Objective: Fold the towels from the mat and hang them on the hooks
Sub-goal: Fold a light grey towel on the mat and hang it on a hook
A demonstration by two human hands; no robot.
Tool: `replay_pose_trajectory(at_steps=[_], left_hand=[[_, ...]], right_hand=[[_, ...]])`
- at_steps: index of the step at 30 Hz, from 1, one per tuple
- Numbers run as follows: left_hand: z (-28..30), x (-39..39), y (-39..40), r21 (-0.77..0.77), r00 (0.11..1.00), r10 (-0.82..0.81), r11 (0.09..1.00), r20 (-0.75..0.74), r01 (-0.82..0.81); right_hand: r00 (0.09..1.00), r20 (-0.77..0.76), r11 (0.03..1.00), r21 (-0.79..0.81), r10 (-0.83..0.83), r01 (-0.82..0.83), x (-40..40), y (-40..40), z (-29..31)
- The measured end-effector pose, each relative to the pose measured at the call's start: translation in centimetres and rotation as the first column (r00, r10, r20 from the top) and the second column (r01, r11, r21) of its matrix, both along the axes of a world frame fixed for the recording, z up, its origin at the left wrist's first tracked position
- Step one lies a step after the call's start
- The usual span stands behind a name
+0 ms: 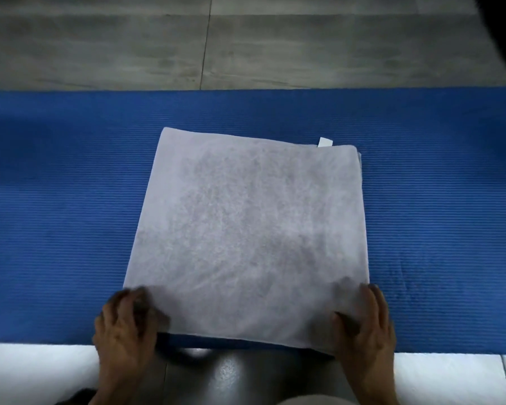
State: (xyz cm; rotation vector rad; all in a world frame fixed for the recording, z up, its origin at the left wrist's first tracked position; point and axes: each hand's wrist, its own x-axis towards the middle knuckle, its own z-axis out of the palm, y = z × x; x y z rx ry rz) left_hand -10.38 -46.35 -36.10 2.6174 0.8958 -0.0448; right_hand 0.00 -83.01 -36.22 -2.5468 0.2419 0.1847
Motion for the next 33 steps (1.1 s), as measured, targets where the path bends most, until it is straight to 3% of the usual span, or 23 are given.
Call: replay_pose_trajectory(at_steps=[1, 3, 5, 8, 11, 15, 17, 19, 21, 23, 26, 31, 32, 33], left_hand=[[0.0, 0.1, 0.1, -0.039, 0.998, 0.060, 0.997, 0.014, -0.059], [0.9, 1.0, 0.1, -0.194, 0.971, 0.234, 0.956, 0.053, -0.220], [1.7, 1.8, 0.1, -0.360, 0.906, 0.419, 0.855, 0.052, -0.374], [2.6, 2.4, 1.0, -0.484, 0.849, 0.526, 0.731, -0.049, -0.481], [3.4, 1.9, 2.4, -0.652, 0.856, 0.510, 0.620, -0.086, -0.436], [5.4, 0.9, 4.0, -0.759, 0.896, 0.329, 0.486, -0.299, -0.433], [6.7, 0.3, 4.7, -0.766, 0.885, 0.227, 0.443, -0.407, -0.466], [8.2, 0.1, 5.0, -0.752, 0.851, 0.024, 0.457, -0.524, -0.476], [9.1, -0.1, 5.0, -0.766, 0.836, -0.043, 0.429, -0.547, -0.479], [9.0, 0.8, 4.9, -0.781, 0.830, 0.149, 0.284, -0.537, -0.556], [9.0, 4.2, 4.7, -0.837, 0.777, 0.387, 0.020, -0.498, -0.547], [8.0, 11.5, 4.6, -0.930, 0.750, 0.554, -0.154, -0.362, -0.335], [7.7, 12.6, 4.6, -0.946, 0.754, 0.573, -0.181, -0.322, -0.267], [7.5, 13.4, 4.2, -0.962, 0.784, 0.557, -0.153, -0.274, -0.227]], right_hand=[[0.993, -0.031, 0.988, 0.106, -0.114, 0.116, 0.2, -0.2, 0.6], [0.924, -0.265, 0.884, 0.306, -0.277, 0.353, 0.7, -0.3, 2.2], [0.864, -0.430, 0.819, 0.374, -0.262, 0.434, 1.0, -0.8, 3.1], [0.792, -0.566, 0.775, 0.388, -0.228, 0.500, 1.1, -1.0, 4.3], [0.760, -0.626, 0.735, 0.430, -0.176, 0.524, 1.2, -1.3, 5.3], [0.690, -0.723, 0.648, 0.509, -0.035, 0.567, 1.1, -2.7, 6.6], [0.671, -0.741, 0.666, 0.497, -0.007, 0.556, 0.8, -4.0, 7.4], [0.644, -0.765, 0.718, 0.459, 0.019, 0.524, 1.1, -5.3, 8.4], [0.584, -0.809, 0.730, 0.441, 0.071, 0.522, 1.8, -6.5, 9.3], [0.546, -0.831, 0.675, 0.464, 0.107, 0.573, 3.3, -6.9, 9.8], [0.558, -0.827, 0.497, 0.512, 0.065, 0.700, 6.7, -5.3, 9.8], [0.601, -0.795, 0.214, 0.576, -0.078, 0.789, 13.3, -1.7, 7.5], [0.629, -0.774, 0.175, 0.611, -0.071, 0.772, 14.0, -1.1, 6.9], [0.673, -0.737, 0.195, 0.651, -0.071, 0.734, 14.2, -0.6, 6.5]])
